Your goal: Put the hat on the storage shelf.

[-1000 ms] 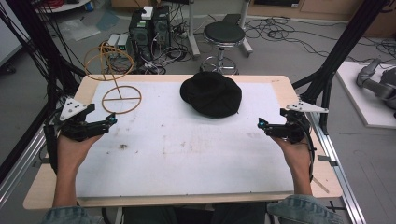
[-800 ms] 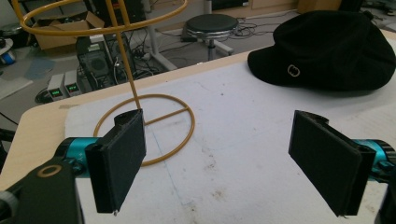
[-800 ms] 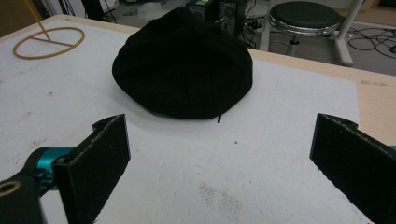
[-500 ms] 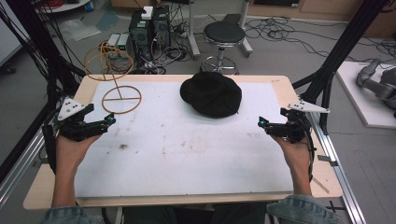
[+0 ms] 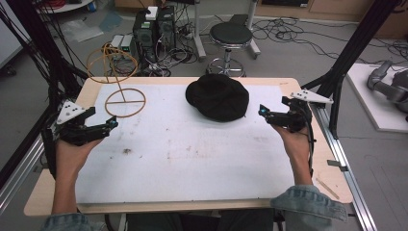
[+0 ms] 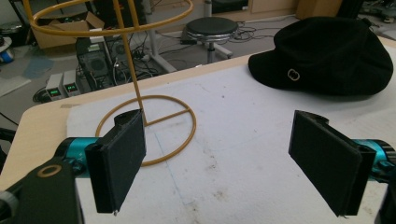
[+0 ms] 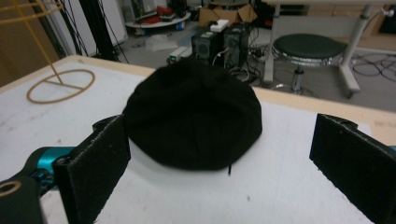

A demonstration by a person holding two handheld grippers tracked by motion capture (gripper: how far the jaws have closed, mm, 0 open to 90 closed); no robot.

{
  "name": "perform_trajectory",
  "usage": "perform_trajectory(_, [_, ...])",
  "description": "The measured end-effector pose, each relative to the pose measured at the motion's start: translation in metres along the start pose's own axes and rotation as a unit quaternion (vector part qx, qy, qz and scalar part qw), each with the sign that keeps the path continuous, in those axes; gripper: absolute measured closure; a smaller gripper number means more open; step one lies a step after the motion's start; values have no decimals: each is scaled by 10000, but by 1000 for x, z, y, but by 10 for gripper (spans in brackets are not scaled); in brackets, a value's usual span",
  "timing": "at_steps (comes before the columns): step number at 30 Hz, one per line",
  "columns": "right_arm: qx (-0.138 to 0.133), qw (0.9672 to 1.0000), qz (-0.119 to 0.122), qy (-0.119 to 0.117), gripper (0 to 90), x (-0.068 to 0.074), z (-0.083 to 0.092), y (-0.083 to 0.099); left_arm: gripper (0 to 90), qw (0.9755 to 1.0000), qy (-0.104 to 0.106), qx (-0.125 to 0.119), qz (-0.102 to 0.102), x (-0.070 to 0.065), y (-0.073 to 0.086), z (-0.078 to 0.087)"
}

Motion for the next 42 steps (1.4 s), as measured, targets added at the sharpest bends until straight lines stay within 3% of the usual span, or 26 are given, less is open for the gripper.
perform_trajectory(2, [-34,10000,49,-12,50,1,-4,-4,192,10000,1,-11,8,0,0,0])
perform_trajectory(12, [-230,9990,394,27,54,12,-43,-57,192,10000,9,-31,55,3,0,1])
perform_trajectory(19, [-339,9977,563,-132,55,23,-66,-94,192,10000,10,-25,66,5,1,1])
perform_trajectory(23, [-374,9973,589,-210,55,27,-79,-103,192,10000,15,-28,72,5,1,1])
perform_trajectory(30, [-179,9982,542,-194,55,20,-114,-91,192,10000,13,-30,84,7,2,1])
perform_trajectory(34, [69,9995,285,-140,55,7,-135,-74,192,9999,-36,-61,92,9,2,2])
perform_trajectory(37, [268,9993,221,-117,55,3,-148,-64,192,9999,-29,-85,109,9,1,2])
perform_trajectory(42, [452,9986,266,-66,55,1,-163,-53,192,9999,-40,-79,121,10,1,2])
Point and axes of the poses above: each handheld gripper's, and its own axes: z roughly backward along the jaws, y roughly out of its underside, x roughly to its left, the point moved 6 cm from there along -z, roughly forward along the jaws
